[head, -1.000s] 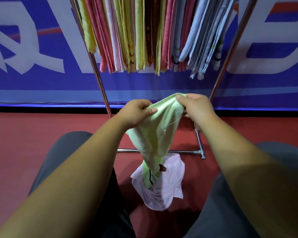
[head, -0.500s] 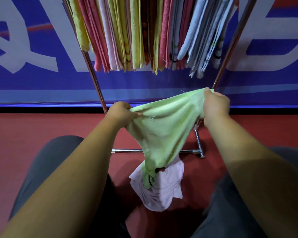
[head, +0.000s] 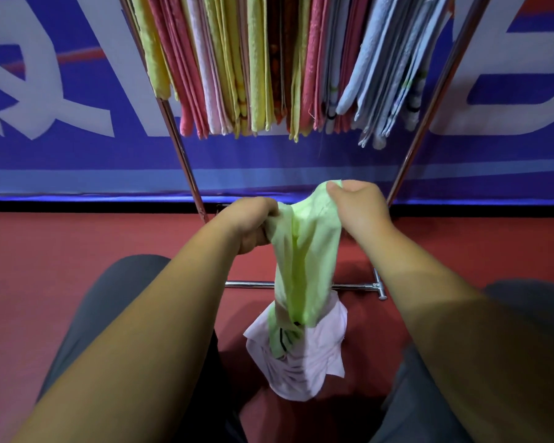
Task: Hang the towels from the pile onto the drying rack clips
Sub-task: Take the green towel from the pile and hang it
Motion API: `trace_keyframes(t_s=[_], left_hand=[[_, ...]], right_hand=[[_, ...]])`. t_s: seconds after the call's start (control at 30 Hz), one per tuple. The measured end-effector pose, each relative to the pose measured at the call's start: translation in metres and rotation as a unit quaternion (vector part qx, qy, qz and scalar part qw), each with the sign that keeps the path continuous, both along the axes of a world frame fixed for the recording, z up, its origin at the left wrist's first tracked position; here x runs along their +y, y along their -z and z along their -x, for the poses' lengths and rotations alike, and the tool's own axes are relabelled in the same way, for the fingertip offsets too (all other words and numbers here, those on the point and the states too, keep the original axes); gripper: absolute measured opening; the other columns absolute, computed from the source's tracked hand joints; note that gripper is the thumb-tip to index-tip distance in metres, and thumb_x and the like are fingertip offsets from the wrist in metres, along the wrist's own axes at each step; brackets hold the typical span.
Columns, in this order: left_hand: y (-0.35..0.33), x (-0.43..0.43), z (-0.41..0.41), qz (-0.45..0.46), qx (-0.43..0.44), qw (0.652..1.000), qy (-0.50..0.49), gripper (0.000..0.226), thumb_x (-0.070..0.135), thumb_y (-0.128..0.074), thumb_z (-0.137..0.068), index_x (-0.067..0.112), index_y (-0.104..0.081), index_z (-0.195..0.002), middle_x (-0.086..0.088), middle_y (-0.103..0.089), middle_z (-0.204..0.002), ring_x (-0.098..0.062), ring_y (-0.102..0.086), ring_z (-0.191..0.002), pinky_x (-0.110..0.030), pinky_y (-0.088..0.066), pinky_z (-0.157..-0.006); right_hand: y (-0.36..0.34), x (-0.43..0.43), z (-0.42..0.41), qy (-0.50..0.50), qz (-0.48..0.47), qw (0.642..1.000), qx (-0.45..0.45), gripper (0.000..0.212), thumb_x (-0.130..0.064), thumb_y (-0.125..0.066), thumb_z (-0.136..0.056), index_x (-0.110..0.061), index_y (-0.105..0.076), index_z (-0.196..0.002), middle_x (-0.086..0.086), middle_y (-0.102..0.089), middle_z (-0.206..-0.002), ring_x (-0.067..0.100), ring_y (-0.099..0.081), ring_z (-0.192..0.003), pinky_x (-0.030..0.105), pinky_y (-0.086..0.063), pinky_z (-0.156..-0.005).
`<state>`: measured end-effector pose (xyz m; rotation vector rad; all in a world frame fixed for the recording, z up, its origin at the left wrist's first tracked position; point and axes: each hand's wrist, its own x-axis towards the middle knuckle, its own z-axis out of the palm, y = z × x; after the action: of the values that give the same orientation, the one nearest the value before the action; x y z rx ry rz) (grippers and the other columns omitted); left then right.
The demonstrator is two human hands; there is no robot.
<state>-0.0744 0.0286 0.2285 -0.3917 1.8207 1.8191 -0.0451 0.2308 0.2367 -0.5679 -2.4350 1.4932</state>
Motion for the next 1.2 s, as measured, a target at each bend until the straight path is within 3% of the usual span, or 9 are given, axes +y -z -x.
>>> trace_keyframes(t_s=[0.13, 0.3, 0.47, 0.63, 0.73, 0.9, 1.07, 1.2], left_hand=[[0.001, 0.011, -0.004, 0.003, 0.008, 0.999, 0.044, 0.020, 0.001, -0.049, -0.105, 0.003, -0.068, -0.113, -0.012, -0.074, -0.100, -0.019, -0.072, -0.078, -0.030, -0.061, -0.065], [0.004, 0.021, -0.004, -0.006, 0.010, 0.999, 0.046, 0.027, -0.004, -0.048, -0.105, -0.008, -0.068, -0.124, -0.018, -0.071, -0.109, -0.027, -0.067, -0.099, -0.040, -0.058, -0.095], [0.007, 0.027, 0.000, -0.025, -0.005, 1.000, -0.018, 0.029, -0.011, -0.049, -0.101, -0.016, -0.064, -0.125, -0.024, -0.071, -0.109, -0.032, -0.070, -0.098, -0.043, -0.062, -0.093], [0.004, 0.030, 0.000, -0.032, -0.015, 0.998, -0.045, 0.022, -0.013, -0.052, -0.100, -0.014, -0.067, -0.117, -0.026, -0.071, -0.104, -0.027, -0.071, -0.079, -0.034, -0.067, -0.070], [0.002, 0.030, 0.000, -0.032, -0.025, 0.998, -0.055, 0.014, -0.013, -0.053, -0.101, -0.010, -0.066, -0.097, -0.021, -0.070, -0.089, -0.025, -0.070, -0.073, -0.028, -0.064, -0.057], [0.001, 0.031, 0.002, -0.039, -0.032, 0.997, -0.060, 0.021, -0.012, -0.053, -0.102, -0.004, -0.063, -0.084, -0.016, -0.067, -0.082, -0.022, -0.068, -0.073, -0.024, -0.063, -0.060], [0.004, 0.032, 0.005, -0.028, -0.034, 0.996, -0.075, 0.019, -0.008, -0.060, -0.102, -0.002, -0.063, -0.084, -0.012, -0.066, -0.081, -0.017, -0.066, -0.072, -0.023, -0.062, -0.068], [0.003, 0.030, 0.004, -0.026, -0.047, 0.997, -0.054, 0.017, -0.007, -0.058, -0.103, -0.004, -0.065, -0.087, -0.015, -0.069, -0.086, -0.018, -0.068, -0.074, -0.020, -0.063, -0.061]], right_hand=[[0.007, -0.019, -0.002, -0.101, -0.119, 0.988, -0.014, 0.034, -0.035, -0.062, -0.103, -0.005, -0.077, -0.101, 0.014, -0.078, -0.097, 0.033, -0.070, -0.098, 0.038, -0.053, -0.083], [0.017, -0.033, -0.005, -0.174, -0.209, 0.962, -0.015, 0.029, -0.033, -0.056, -0.108, -0.013, -0.077, -0.104, 0.010, -0.078, -0.103, 0.033, -0.067, -0.101, 0.037, -0.051, -0.085], [0.021, -0.033, -0.004, -0.217, -0.265, 0.939, -0.040, 0.028, -0.030, -0.053, -0.109, -0.014, -0.073, -0.098, 0.012, -0.074, -0.099, 0.035, -0.065, -0.095, 0.037, -0.047, -0.078], [0.024, -0.031, -0.005, -0.253, -0.255, 0.932, -0.049, 0.026, -0.023, -0.053, -0.107, -0.012, -0.076, -0.103, 0.012, -0.075, -0.102, 0.032, -0.067, -0.097, 0.040, -0.054, -0.085], [0.025, -0.029, -0.006, -0.264, -0.236, 0.934, -0.053, 0.025, -0.019, -0.053, -0.107, -0.013, -0.076, -0.105, 0.010, -0.073, -0.100, 0.029, -0.065, -0.094, 0.034, -0.048, -0.077], [0.024, -0.027, -0.010, -0.283, -0.223, 0.932, -0.045, 0.023, -0.013, -0.052, -0.105, -0.010, -0.075, -0.107, 0.009, -0.072, -0.099, 0.027, -0.065, -0.092, 0.030, -0.040, -0.074], [0.022, -0.029, -0.013, -0.293, -0.242, 0.923, -0.060, 0.017, -0.010, -0.050, -0.101, -0.008, -0.067, -0.096, 0.001, -0.060, -0.084, 0.026, -0.058, -0.082, 0.032, -0.032, -0.067], [0.022, -0.027, -0.014, -0.299, -0.231, 0.924, -0.064, 0.015, -0.012, -0.054, -0.099, -0.010, -0.069, -0.098, -0.002, -0.061, -0.079, 0.019, -0.056, -0.071, 0.031, -0.035, -0.060]])
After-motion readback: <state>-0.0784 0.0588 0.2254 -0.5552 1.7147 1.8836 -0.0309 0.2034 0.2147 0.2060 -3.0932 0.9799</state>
